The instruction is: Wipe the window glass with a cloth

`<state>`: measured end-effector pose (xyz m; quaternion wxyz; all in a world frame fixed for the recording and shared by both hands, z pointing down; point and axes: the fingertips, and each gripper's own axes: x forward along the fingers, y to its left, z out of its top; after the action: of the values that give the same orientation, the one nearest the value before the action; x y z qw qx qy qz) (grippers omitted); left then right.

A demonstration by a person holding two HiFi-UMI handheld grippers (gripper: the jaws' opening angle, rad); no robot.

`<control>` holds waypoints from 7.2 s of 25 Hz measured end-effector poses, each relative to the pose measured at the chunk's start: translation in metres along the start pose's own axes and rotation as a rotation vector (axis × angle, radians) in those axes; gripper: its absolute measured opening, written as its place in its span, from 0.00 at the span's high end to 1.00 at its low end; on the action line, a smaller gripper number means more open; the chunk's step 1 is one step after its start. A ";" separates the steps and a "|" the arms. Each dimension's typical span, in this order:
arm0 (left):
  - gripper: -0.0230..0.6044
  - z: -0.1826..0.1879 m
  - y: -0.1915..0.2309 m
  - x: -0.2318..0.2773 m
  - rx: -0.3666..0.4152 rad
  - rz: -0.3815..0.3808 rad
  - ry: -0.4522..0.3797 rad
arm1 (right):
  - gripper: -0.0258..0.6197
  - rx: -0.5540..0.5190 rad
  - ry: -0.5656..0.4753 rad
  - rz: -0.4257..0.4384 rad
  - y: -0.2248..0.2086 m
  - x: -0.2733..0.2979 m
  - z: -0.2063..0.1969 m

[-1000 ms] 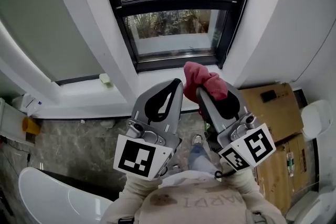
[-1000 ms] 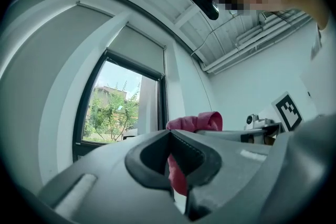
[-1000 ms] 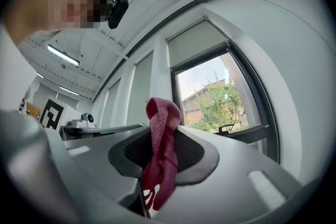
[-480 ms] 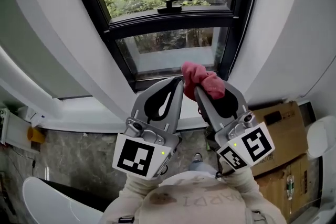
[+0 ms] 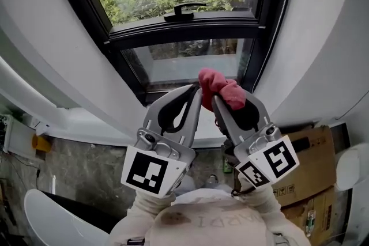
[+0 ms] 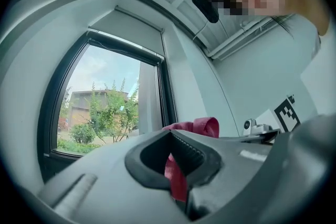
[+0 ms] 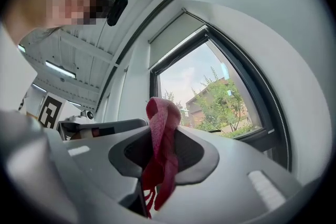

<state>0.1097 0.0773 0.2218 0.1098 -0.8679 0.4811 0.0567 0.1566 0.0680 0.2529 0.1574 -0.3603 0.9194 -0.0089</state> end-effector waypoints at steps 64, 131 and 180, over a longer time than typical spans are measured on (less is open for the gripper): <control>0.96 -0.069 0.346 0.146 -0.102 0.010 -0.050 | 0.77 -0.317 -0.070 -0.158 -0.131 0.435 0.054; 0.96 -0.034 0.290 0.280 0.051 0.000 -0.115 | 0.78 -0.395 -0.089 -0.507 -0.330 0.317 0.066; 0.96 -0.048 0.364 0.210 0.002 0.062 -0.172 | 0.77 -0.614 -0.004 -0.456 -0.216 0.408 0.001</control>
<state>-0.0875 -0.2942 0.1757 0.1498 -0.8443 0.4967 0.1340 0.0175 -0.3637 0.1645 0.0382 -0.5860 0.7752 0.2327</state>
